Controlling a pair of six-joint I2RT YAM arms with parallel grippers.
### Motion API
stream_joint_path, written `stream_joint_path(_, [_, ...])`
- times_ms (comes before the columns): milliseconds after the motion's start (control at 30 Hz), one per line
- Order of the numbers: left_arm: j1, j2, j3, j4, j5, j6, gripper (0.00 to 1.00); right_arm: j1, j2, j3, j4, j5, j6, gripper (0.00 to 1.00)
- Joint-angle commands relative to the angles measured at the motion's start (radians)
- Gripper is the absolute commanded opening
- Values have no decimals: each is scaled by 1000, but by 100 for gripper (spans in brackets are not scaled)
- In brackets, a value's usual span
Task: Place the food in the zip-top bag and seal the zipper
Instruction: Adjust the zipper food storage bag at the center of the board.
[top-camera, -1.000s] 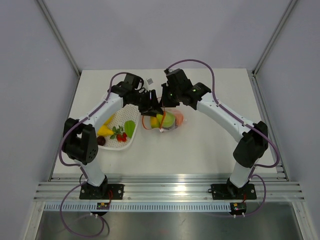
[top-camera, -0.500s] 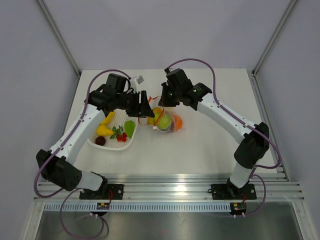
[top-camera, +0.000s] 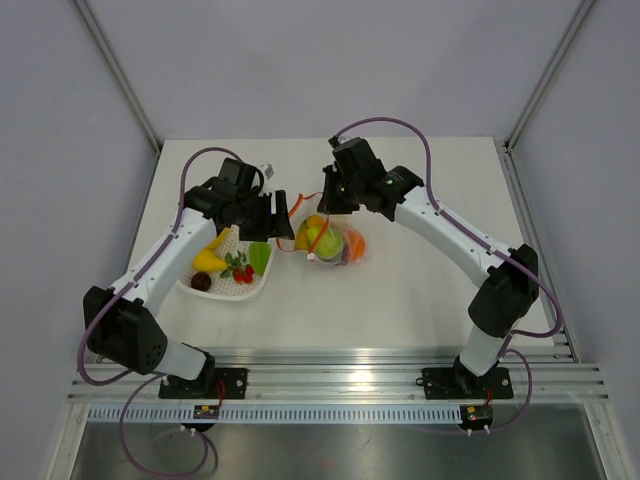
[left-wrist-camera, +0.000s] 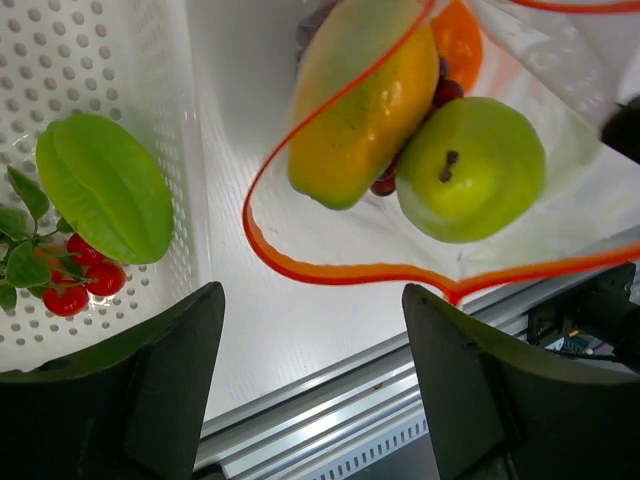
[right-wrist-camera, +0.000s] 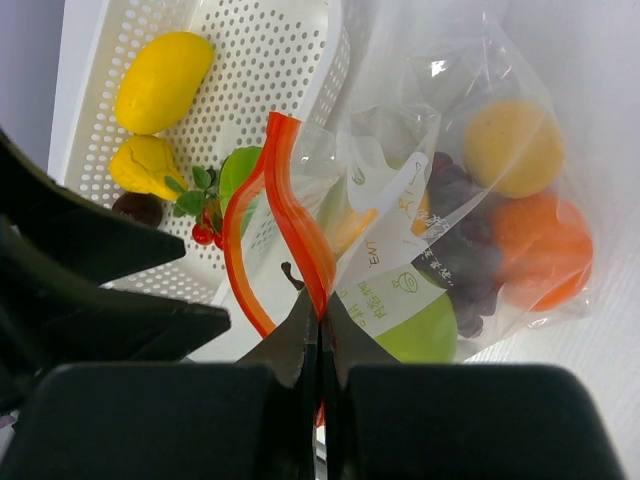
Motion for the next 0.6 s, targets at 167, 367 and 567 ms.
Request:
stream_joint_path(167, [6, 154, 30, 175, -3, -36, 66, 6, -79, -23, 48, -4, -35, 0])
stream_joint_path(367, [6, 222, 47, 226, 33, -73, 48, 6, -84, -31, 40, -10, -80, 0])
stream_joint_path(567, [6, 225, 122, 211, 103, -105, 0, -30, -76, 6, -4, 13, -121, 0])
